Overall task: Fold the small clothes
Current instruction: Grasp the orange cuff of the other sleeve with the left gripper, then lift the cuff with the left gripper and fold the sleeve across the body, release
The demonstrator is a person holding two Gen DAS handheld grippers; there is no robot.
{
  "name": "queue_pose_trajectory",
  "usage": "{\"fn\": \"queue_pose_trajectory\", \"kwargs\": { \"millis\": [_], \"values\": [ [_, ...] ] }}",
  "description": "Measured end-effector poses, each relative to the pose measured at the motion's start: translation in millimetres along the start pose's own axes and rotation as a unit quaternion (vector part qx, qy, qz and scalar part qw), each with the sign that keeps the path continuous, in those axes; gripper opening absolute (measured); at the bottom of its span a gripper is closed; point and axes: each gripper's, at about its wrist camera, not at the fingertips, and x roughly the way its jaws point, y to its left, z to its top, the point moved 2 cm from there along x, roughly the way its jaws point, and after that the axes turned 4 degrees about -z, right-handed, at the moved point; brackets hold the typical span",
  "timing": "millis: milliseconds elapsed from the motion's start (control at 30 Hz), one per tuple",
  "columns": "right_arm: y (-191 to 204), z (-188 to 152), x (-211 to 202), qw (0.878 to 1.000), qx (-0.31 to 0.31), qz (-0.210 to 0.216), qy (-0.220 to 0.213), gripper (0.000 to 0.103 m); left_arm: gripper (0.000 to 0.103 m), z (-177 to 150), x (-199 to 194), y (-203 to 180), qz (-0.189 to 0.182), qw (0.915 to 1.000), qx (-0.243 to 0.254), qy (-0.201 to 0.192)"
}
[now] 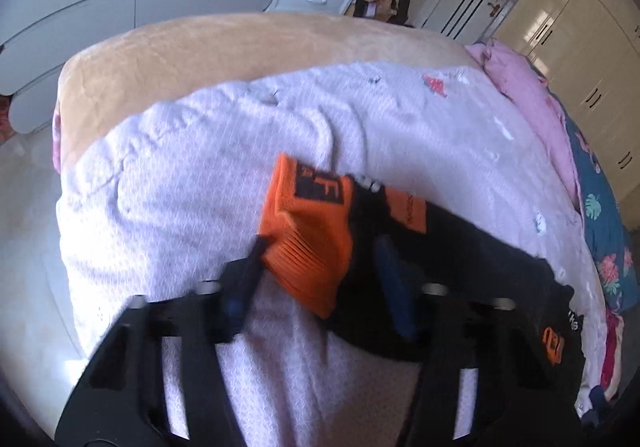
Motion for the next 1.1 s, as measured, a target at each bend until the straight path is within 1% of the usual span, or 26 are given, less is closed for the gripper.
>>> {"fn": "queue_pose_trajectory", "kwargs": {
  "millis": [33,67,133,300,433,633,767,1100],
  "values": [
    [-3.3,-1.3,0.4,1.000,0.006,-0.001,0.003,0.099,0.014,2.6,-2.6,-0.5,-0.005,1.0000,0.001,-0.005],
    [-6.3,-2.7,0.5,1.000,0.011,-0.001,0.005,0.099,0.007,4.6,-5.9,-1.8,-0.011,0.9999,0.002,-0.009],
    [-11.1,-6.2,-0.7,1.000,0.019,-0.001,0.006,0.099,0.007,9.2,-16.3,-5.9,-0.032,0.9993,0.005,-0.019],
    [-21.5,-11.9,-7.1,0.999,0.036,-0.001,0.005,0.099,0.006,17.3,-39.3,-22.2,-0.068,0.9970,0.011,-0.035],
    [-30.2,-13.4,-15.9,0.999,0.049,-0.001,0.000,0.099,0.006,21.9,-61.3,-45.2,-0.095,0.9936,0.029,-0.053],
    [-53.8,-17.5,-35.4,0.997,0.077,-0.009,-0.014,0.099,0.005,26.5,-81.6,-88.9,-0.131,0.9875,0.053,-0.071],
    [-74.5,-21.8,-50.0,0.995,0.094,-0.024,-0.023,0.099,0.005,24.7,-89.5,-122.8,-0.155,0.9826,0.069,-0.076],
    [-130.5,-36.0,-70.0,0.986,0.155,-0.051,-0.034,0.099,0.005,12.6,-98.3,-211.1,-0.201,0.9685,0.127,-0.074]
  ]
}}
